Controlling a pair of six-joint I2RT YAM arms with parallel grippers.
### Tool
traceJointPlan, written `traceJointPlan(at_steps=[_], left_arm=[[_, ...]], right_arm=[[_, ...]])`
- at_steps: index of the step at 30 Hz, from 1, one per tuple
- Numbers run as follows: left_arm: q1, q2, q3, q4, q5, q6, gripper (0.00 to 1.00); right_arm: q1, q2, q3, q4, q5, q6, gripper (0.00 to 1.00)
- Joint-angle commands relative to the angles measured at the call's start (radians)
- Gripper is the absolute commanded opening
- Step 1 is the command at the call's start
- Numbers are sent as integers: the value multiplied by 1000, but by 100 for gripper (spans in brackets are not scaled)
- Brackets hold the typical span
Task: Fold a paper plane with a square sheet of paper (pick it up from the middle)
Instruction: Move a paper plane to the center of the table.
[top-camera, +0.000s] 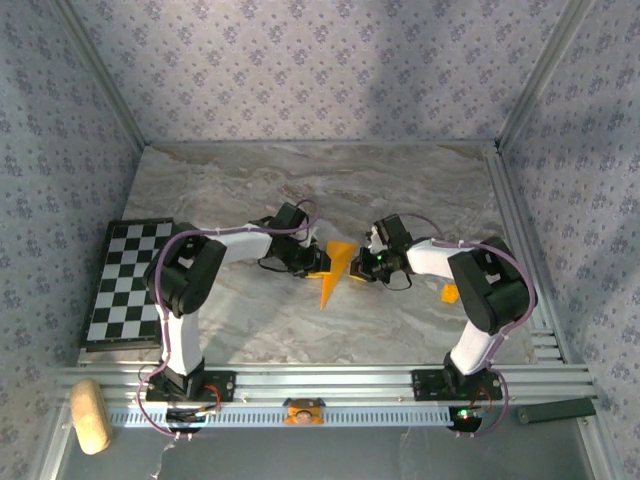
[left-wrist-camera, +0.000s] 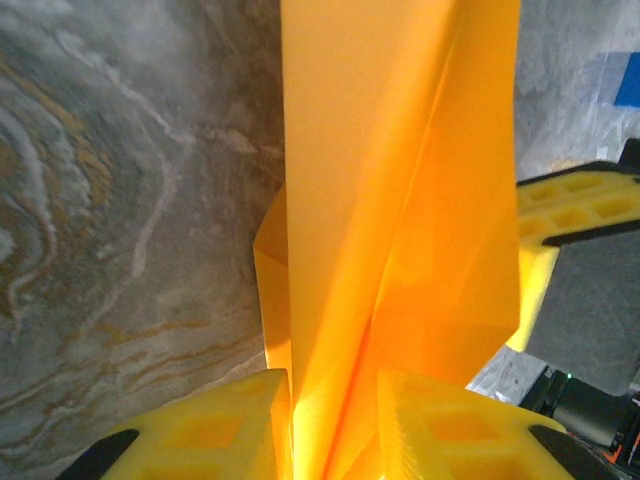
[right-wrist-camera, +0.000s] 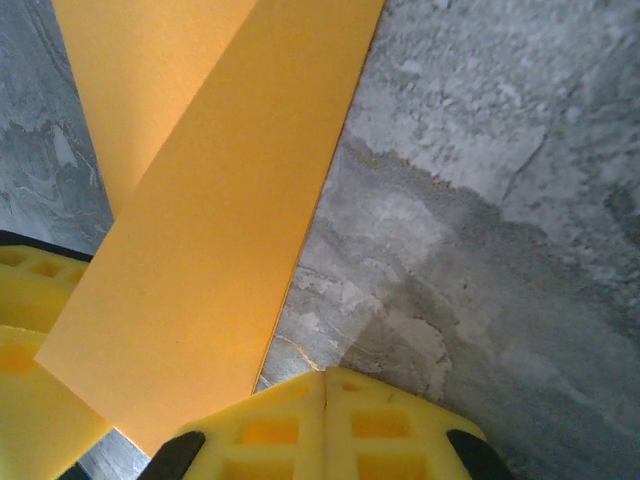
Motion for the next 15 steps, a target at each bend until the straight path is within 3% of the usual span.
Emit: traceJointPlan(at_steps=[1, 15], left_arm=[[-13, 22, -14, -38, 43, 36, 29], [-26, 35, -13, 4, 85, 27, 24]], right_arm=[[14, 34, 27, 16, -12, 1, 5], [19, 32, 27, 17, -13, 2, 5]])
